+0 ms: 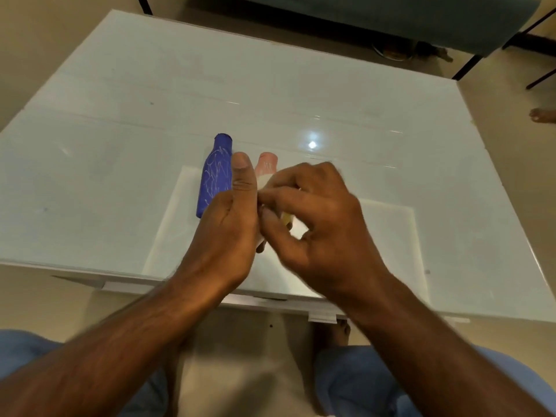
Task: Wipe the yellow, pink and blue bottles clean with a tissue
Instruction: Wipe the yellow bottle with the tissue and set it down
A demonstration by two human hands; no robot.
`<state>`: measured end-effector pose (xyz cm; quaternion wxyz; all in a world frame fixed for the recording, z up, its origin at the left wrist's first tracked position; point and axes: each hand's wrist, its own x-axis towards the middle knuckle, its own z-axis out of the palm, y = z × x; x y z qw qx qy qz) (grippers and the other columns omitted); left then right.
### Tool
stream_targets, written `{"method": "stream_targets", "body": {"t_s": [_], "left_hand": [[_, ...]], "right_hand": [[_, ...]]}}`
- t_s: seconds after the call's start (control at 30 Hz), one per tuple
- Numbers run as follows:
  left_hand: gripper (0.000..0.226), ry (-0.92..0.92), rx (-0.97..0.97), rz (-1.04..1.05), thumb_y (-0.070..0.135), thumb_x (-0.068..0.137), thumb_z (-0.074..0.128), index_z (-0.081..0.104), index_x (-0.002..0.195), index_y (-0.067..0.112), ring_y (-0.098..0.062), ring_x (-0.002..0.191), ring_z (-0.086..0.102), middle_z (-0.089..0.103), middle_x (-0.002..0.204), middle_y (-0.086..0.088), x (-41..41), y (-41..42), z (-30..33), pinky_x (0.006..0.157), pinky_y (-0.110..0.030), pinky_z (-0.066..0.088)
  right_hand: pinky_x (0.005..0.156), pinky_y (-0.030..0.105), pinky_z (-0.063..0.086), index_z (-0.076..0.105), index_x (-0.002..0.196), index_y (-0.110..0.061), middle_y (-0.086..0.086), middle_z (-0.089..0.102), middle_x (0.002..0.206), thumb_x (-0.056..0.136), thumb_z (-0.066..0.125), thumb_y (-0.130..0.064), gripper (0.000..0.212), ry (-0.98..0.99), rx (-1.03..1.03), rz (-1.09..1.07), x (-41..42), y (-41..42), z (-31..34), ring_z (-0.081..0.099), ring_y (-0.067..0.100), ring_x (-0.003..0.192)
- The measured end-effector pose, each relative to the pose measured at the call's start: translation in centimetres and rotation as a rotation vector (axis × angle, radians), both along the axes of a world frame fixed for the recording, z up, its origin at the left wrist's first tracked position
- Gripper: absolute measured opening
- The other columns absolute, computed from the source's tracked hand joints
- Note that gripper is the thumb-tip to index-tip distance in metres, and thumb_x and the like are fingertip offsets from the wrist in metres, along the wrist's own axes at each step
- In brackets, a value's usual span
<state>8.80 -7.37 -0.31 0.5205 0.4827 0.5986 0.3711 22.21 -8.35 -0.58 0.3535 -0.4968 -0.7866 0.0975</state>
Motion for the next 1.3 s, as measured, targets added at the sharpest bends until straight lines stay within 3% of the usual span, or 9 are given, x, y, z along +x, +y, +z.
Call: {"method": "stream_targets", "body": {"t_s": [0.13,0.3,0.47,0.57,0.67,0.77,0.93,1.1,1.3], "left_hand": [[0.077,0.021,-0.087,0.051,0.077,0.061,0.012,0.053,0.105,0.029,-0.02,0.076,0.068,0.065,0.088,0.0,0.5,-0.1,-0.2,0.062,-0.024,0.055],[0.084,-0.021,-0.054,0.032,0.082,0.072,0.008,0.068,0.103,0.032,-0.008,0.084,0.072,0.075,0.087,0.007,0.1,0.1,-0.2,0.072,-0.023,0.06],[0.097,0.014,-0.101,0.045,0.084,0.063,0.006,0.06,0.123,0.031,-0.018,0.079,0.073,0.074,0.094,-0.006,0.0,0.3,-0.4,0.068,-0.029,0.062],[0.076,-0.067,-0.079,0.076,0.083,0.073,0.012,0.07,0.104,0.043,-0.009,0.082,0.074,0.078,0.089,0.007,-0.1,0.4,0.2,0.07,-0.025,0.061],[0.078,-0.171,-0.143,0.093,0.082,0.08,0.016,0.068,0.115,0.035,-0.011,0.086,0.074,0.078,0.095,0.003,-0.2,0.6,0.3,0.083,-0.034,0.06],[0.067,-0.219,-0.212,0.123,0.074,0.09,0.017,0.066,0.094,0.028,-0.015,0.061,0.065,0.075,0.072,-0.002,0.0,0.8,0.7,0.063,-0.03,0.056],[0.062,-0.336,-0.206,0.158,0.07,0.094,0.027,0.067,0.117,0.029,-0.022,0.082,0.076,0.079,0.087,0.003,-0.5,0.8,1.3,0.072,-0.033,0.062],[0.046,-0.312,-0.249,0.09,0.058,0.099,0.039,0.063,0.098,0.02,-0.017,0.057,0.06,0.072,0.068,-0.001,-0.3,0.7,1.2,0.06,-0.031,0.051],[0.048,-0.353,-0.225,0.128,0.055,0.101,0.039,0.067,0.116,0.02,-0.014,0.069,0.072,0.076,0.09,-0.002,-1.0,0.8,1.2,0.069,-0.033,0.056]], "right_hand": [[0.089,0.037,0.053,0.08,0.108,-0.019,-0.002,0.072,0.108,0.096,0.064,-0.026,0.021,0.041,-0.096,-0.242,1.7,1.6,-0.5,0.061,0.017,0.102],[0.096,0.029,0.047,0.08,0.105,-0.009,0.003,0.076,0.108,0.09,0.073,-0.009,0.017,-0.005,0.035,0.1,-0.2,-0.5,0.0,0.063,0.019,0.106],[0.088,0.041,0.057,0.08,0.108,-0.01,0.002,0.076,0.11,0.091,0.07,-0.012,0.02,0.089,0.015,-0.163,1.7,1.3,-0.3,0.067,0.019,0.103],[0.095,0.038,0.053,0.08,0.106,-0.006,0.006,0.076,0.109,0.087,0.074,-0.005,0.02,0.066,0.071,0.027,0.0,-0.3,-0.1,0.066,0.021,0.106],[0.097,0.037,0.053,0.079,0.108,-0.007,0.006,0.075,0.111,0.089,0.073,-0.007,0.02,0.057,0.072,0.074,0.0,0.0,-0.3,0.067,0.021,0.107],[0.089,0.031,0.058,0.074,0.118,-0.011,0.0,0.072,0.113,0.092,0.073,-0.012,0.026,0.143,-0.023,-0.172,1.3,1.3,-0.2,0.065,0.009,0.102],[0.098,0.022,0.05,0.074,0.105,-0.004,0.005,0.071,0.101,0.086,0.075,-0.003,0.02,0.109,0.02,0.008,-0.5,-0.6,0.1,0.063,0.012,0.092],[0.083,0.025,0.059,0.072,0.11,-0.012,-0.005,0.068,0.102,0.093,0.073,-0.014,0.017,0.249,-0.073,-0.242,0.8,1.2,0.0,0.065,0.008,0.093],[0.095,0.033,0.058,0.075,0.101,-0.007,0.003,0.069,0.097,0.087,0.075,-0.004,0.014,0.222,-0.024,-0.013,-0.7,-0.7,0.2,0.065,0.012,0.094]]}}
